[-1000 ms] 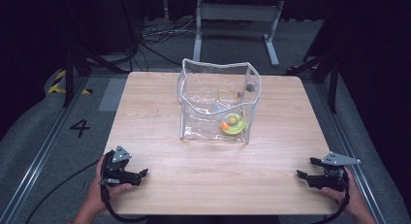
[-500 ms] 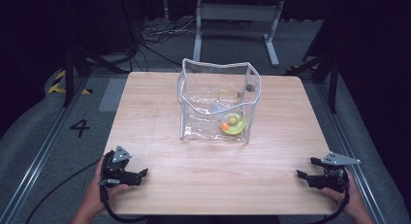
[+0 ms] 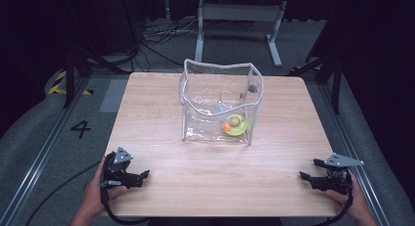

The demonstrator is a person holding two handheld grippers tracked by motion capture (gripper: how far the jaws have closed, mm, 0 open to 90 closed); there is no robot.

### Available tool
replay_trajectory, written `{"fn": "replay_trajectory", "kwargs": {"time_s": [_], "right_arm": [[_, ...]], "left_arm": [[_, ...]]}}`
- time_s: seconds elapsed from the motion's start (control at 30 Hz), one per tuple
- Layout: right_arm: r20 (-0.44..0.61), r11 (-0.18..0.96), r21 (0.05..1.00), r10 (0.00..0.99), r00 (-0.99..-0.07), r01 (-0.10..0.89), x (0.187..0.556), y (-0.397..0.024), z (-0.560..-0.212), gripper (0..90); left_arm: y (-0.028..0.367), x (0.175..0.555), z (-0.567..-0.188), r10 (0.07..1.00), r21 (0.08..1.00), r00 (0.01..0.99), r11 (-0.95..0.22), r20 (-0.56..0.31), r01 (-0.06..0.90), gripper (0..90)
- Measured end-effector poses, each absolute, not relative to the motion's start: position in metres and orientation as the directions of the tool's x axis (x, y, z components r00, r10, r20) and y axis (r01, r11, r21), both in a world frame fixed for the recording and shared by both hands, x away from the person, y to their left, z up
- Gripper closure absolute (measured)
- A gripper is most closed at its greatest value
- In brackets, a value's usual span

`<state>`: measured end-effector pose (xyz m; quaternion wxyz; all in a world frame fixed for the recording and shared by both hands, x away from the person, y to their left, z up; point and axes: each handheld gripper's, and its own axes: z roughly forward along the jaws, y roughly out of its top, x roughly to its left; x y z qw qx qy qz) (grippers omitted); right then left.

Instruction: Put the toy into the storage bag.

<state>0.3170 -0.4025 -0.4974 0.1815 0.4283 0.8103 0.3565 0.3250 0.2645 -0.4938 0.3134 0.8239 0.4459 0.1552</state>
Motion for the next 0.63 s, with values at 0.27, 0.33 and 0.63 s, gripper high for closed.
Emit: {"fn": "replay_trajectory", "kwargs": {"time_s": [0.27,0.33,0.63], "right_arm": [[0.01,0.378,0.733,0.825,-0.565,0.565,0.3168,-0.4023,-0.4974,18.2],[0.01,0.378,0.733,0.825,-0.564,0.565,0.3168,-0.4023,-0.4974,18.2],[0.01,0.377,0.733,0.826,-0.564,0.566,0.3168,-0.4023,-0.4974,18.0]], "left_arm": [[0.2641,0.3248,-0.4935,0.836,0.652,0.549,-0.405,-0.021,0.641,0.2],[0.264,0.3248,-0.4935,0.836,0.652,0.549,-0.404,-0.022,0.641,0.2],[0.2638,0.3247,-0.4935,0.837,0.652,0.546,-0.403,-0.021,0.643,0.1]]}}
